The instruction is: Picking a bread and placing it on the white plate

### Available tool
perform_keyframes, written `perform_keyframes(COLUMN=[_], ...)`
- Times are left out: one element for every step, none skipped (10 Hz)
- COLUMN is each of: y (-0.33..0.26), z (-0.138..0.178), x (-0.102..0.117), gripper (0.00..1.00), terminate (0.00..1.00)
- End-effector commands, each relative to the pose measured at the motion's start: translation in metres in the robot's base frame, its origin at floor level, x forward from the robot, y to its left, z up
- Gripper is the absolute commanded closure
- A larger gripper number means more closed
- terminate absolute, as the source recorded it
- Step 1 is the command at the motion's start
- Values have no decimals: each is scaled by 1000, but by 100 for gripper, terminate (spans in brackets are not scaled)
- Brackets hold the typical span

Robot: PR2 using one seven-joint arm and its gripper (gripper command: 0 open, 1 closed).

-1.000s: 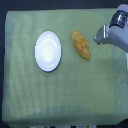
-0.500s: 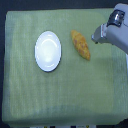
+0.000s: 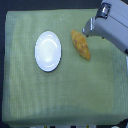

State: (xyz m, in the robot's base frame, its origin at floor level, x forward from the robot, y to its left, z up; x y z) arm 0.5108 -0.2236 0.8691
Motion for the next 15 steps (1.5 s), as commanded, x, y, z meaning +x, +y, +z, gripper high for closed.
perform_keyframes(y=[49,52,55,59,74,77,81,85,91,97,101,100,95,90,87], z=[-44,-53,-61,-68,-81,-85,-95,-104,-112,-119,-125,-127,-132,-138,-142], x=[35,40,44,50,52,50,50,50,51,50,51,51,51,48,43], gripper=[0,0,0,0,0,0,0,0,0,0,0,0,0,0,0], terminate=[0,0,0,0,0,0,0,0,0,0,0,0,0,0,0])
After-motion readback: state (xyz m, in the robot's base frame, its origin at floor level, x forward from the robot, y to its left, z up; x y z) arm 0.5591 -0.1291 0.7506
